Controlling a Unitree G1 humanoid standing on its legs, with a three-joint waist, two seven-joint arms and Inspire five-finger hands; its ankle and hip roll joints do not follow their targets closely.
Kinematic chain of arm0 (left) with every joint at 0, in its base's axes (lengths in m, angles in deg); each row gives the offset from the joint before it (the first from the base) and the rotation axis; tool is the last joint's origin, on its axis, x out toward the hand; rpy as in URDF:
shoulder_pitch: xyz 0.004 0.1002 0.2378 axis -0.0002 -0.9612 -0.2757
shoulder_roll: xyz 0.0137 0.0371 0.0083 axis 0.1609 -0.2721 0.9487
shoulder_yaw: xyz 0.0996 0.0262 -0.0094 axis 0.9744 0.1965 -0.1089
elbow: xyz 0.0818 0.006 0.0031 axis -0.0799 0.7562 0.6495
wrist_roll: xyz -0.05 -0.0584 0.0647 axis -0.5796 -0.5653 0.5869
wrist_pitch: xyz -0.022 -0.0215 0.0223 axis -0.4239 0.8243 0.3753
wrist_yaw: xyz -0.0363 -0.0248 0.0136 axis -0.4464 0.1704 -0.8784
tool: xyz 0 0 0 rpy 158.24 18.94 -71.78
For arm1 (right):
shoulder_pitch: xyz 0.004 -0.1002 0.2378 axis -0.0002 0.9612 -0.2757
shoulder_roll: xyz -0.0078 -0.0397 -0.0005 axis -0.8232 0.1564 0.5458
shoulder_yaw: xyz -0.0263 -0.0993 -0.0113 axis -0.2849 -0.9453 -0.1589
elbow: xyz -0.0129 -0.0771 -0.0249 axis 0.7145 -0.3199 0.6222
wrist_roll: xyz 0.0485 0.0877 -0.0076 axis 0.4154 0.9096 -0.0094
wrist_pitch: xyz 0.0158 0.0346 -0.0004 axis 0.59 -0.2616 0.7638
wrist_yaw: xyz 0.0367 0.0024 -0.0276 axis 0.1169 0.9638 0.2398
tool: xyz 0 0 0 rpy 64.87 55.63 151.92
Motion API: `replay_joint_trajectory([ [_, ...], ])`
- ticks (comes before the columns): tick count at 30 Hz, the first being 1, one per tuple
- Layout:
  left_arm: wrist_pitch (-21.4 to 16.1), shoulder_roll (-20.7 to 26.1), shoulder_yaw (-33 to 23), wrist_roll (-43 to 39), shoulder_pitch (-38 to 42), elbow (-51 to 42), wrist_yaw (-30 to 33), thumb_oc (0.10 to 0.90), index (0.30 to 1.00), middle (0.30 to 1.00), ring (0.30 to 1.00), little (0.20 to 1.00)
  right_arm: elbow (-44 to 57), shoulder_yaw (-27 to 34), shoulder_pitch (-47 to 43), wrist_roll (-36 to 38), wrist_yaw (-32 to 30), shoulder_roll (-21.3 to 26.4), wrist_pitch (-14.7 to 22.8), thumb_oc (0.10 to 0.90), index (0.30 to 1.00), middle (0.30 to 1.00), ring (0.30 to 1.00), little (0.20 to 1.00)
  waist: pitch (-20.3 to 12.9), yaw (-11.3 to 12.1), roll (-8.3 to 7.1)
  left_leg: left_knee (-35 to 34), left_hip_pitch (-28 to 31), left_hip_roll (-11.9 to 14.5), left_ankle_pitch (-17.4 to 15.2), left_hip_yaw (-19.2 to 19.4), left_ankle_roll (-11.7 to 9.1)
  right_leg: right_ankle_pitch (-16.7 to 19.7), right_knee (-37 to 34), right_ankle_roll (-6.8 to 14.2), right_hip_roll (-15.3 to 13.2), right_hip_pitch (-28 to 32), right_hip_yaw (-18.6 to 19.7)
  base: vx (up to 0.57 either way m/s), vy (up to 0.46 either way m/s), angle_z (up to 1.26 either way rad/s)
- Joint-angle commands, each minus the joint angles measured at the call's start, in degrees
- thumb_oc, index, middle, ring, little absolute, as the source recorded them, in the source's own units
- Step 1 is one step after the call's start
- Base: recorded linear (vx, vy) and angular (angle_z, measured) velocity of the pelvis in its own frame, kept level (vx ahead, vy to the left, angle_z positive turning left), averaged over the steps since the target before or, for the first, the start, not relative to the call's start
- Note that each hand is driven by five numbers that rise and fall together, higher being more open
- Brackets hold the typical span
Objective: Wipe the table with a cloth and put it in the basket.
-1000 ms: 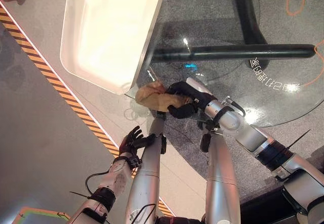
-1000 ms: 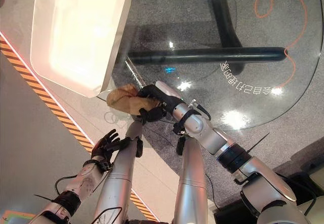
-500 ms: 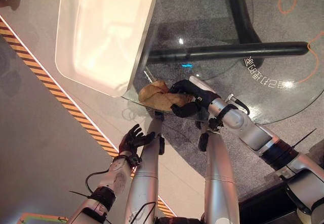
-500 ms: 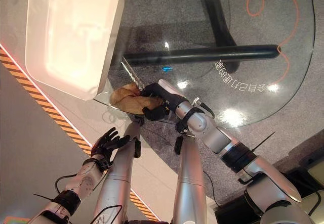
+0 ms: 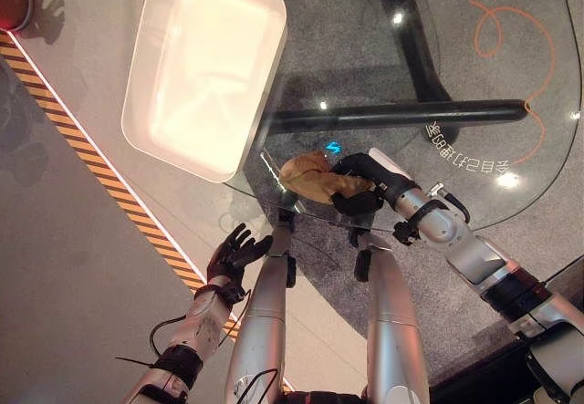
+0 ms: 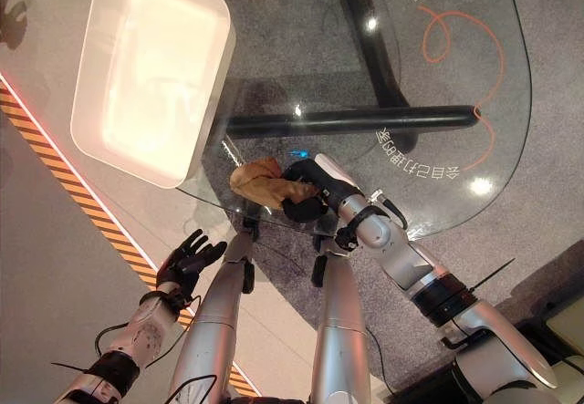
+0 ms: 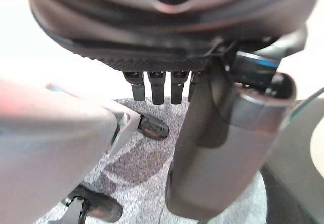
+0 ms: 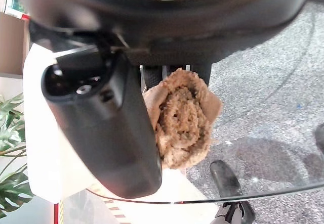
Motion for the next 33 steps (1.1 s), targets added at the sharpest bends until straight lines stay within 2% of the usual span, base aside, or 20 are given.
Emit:
replay_joint_trajectory([
  [1, -2.07, 3.23, -0.60, -2.43, -8.47, -5.59, -2.22, 0.800, 0.900, 0.900, 0.900, 0.900, 11.51, 2.52, 1.04, 2.70, 0.84, 0.24, 6.31, 0.100, 0.300, 0.300, 0.300, 0.200, -1.17, 0.33, -0.27, 4.90, 1.88, -3.28, -6.47, 4.33, 2.27, 7.35, -12.49, 2.27, 2.21, 5.40, -3.75, 0.00, 0.000, 0.00],
  [9, 0.34, 5.71, 0.40, -10.57, -12.65, -19.14, -5.13, 0.800, 0.900, 0.900, 0.900, 0.900, 15.21, 8.16, 7.53, 5.61, -4.67, -0.22, 10.43, 0.100, 0.300, 0.300, 0.300, 0.200, -1.17, 0.45, -0.31, 4.37, 4.87, -3.21, -6.93, 3.83, 2.75, 6.74, -12.44, 2.10, 2.16, 8.46, -4.06, 0.00, -0.012, 0.00],
  [13, 3.06, 7.21, -0.64, -15.46, -16.11, -27.15, -7.48, 0.800, 0.900, 0.900, 0.900, 0.900, 19.05, 13.64, 13.00, 7.44, -8.02, -0.29, 13.54, 0.100, 0.300, 0.300, 0.300, 0.200, -1.17, 0.13, -0.44, 4.02, 6.12, -3.02, -7.25, 3.90, 3.17, 6.60, -12.73, 2.15, 2.38, 9.87, -3.96, 0.00, 0.000, 0.00],
  [17, 4.30, 7.67, -1.36, -17.54, -17.89, -29.79, -9.52, 0.800, 0.900, 0.900, 0.900, 0.900, 21.54, 16.46, 16.13, 6.46, -9.31, -0.61, 14.88, 0.100, 0.300, 0.300, 0.300, 0.200, -1.17, -0.18, -0.54, 4.04, 6.42, -2.94, -7.46, 4.08, 3.36, 6.62, -12.70, 2.20, 2.58, 10.13, -3.72, 0.00, 0.000, 0.00],
  [20, 5.94, 8.10, -2.51, -22.35, -21.02, -34.52, -16.11, 0.800, 0.900, 0.900, 0.900, 0.900, 27.08, 21.19, 21.39, 7.59, -10.13, -1.08, 17.85, 0.100, 0.300, 0.300, 0.300, 0.200, -1.17, -0.79, -1.01, 3.88, 7.04, -2.74, -7.77, 4.81, 3.76, 6.74, -13.05, 2.42, 2.91, 10.81, -3.16, 0.01, -0.023, 0.00],
  [25, 4.77, 7.62, -3.19, -27.71, -22.27, -37.73, -19.75, 0.800, 0.900, 0.900, 0.900, 0.900, 30.07, 22.84, 25.12, 8.58, -9.52, -1.47, 20.88, 0.100, 0.300, 0.300, 0.300, 0.200, -1.17, -1.28, -1.51, 4.54, 6.92, -2.62, -8.32, 5.45, 4.08, 6.78, -12.83, 2.49, 3.20, 10.68, -2.48, 0.00, 0.000, 0.00],
  [30, 6.71, 7.12, -4.26, -33.45, -22.33, -40.71, -23.37, 0.800, 0.900, 0.900, 0.900, 0.900, 31.81, 23.45, 26.49, 7.87, -9.63, -0.92, 22.58, 0.100, 0.300, 0.300, 0.300, 0.200, -1.17, -1.45, -2.02, 4.78, 6.85, -2.47, -8.65, 6.14, 4.26, 6.94, -13.28, 2.59, 3.14, 10.82, -2.39, 0.00, -0.013, -0.03],
  [33, 6.61, 7.60, -4.18, -34.85, -22.69, -42.63, -24.62, 0.800, 0.900, 0.900, 0.900, 0.900, 34.18, 23.61, 27.23, 7.90, -9.29, 0.40, 23.06, 0.100, 0.300, 0.300, 0.300, 0.200, -1.17, -1.57, -2.27, 5.00, 6.75, -2.45, -8.78, 6.35, 4.32, 7.06, -13.52, 2.58, 3.19, 10.94, -2.19, 0.01, -0.009, -0.03],
])
